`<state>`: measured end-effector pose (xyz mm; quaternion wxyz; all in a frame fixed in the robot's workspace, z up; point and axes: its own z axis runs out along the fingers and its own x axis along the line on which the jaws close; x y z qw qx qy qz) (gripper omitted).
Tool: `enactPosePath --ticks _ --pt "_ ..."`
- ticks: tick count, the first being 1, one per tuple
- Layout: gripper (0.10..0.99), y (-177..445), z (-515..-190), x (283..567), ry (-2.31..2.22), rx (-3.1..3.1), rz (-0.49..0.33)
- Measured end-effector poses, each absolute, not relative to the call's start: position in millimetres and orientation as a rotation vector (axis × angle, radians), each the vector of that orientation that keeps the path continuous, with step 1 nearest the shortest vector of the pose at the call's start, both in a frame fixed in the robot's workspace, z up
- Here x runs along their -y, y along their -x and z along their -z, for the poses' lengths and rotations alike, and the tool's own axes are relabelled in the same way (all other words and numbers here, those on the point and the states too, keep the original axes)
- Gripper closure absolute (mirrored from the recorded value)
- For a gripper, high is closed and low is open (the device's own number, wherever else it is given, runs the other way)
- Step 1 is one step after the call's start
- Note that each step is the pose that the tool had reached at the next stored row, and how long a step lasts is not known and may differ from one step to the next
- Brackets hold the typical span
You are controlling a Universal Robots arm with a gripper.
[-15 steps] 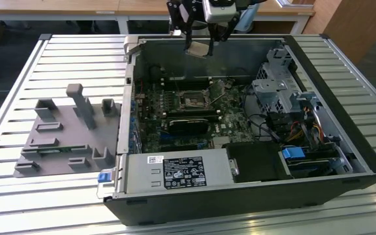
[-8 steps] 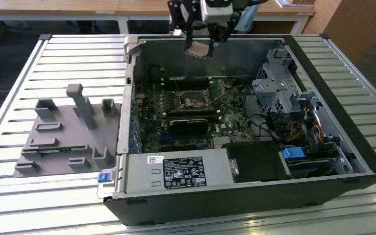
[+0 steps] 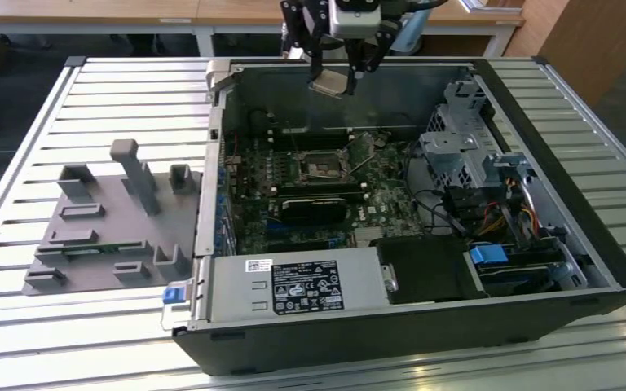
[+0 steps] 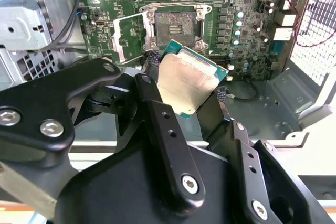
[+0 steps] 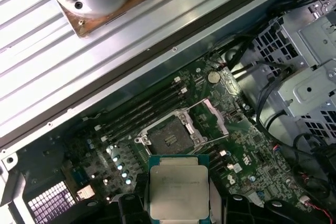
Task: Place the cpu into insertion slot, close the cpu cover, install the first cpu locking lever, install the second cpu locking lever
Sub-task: 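Place the cpu into insertion slot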
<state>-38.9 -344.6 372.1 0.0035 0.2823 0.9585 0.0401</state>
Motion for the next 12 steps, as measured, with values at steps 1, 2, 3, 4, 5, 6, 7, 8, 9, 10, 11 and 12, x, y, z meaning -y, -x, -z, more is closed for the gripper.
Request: enactPosePath --ticks 1,2,3,4,5,6,7,8,9,10,11,12 --pt "0.545 38.9 -372.1 344.6 -0.898 -3.000 -0.125" --pt "0.545 38.9 -372.0 344.6 -0.911 -2.996 -0.125" --pt "0.545 38.9 -372.0 344.6 -0.925 -2.991 -0.124" --pt "0.545 38.9 -371.9 344.6 -0.938 -2.986 -0.123" --pt "0.545 38.9 -371.9 344.6 -0.953 -2.981 -0.123" --pt "0.545 38.9 -371.9 344.6 -0.967 -2.976 -0.122" --pt "0.545 38.9 -371.9 344.6 -0.981 -2.971 -0.122" --pt "0.545 38.9 -371.8 344.6 -0.995 -2.966 -0.122" --pt "0.545 38.9 -371.7 344.6 -1.010 -2.961 -0.122" --pt "0.545 38.9 -371.7 344.6 -1.025 -2.955 -0.121" --pt "0.545 38.9 -371.7 344.6 -1.040 -2.949 -0.121" --pt "0.545 38.9 -371.7 344.6 -1.055 -2.944 -0.121"
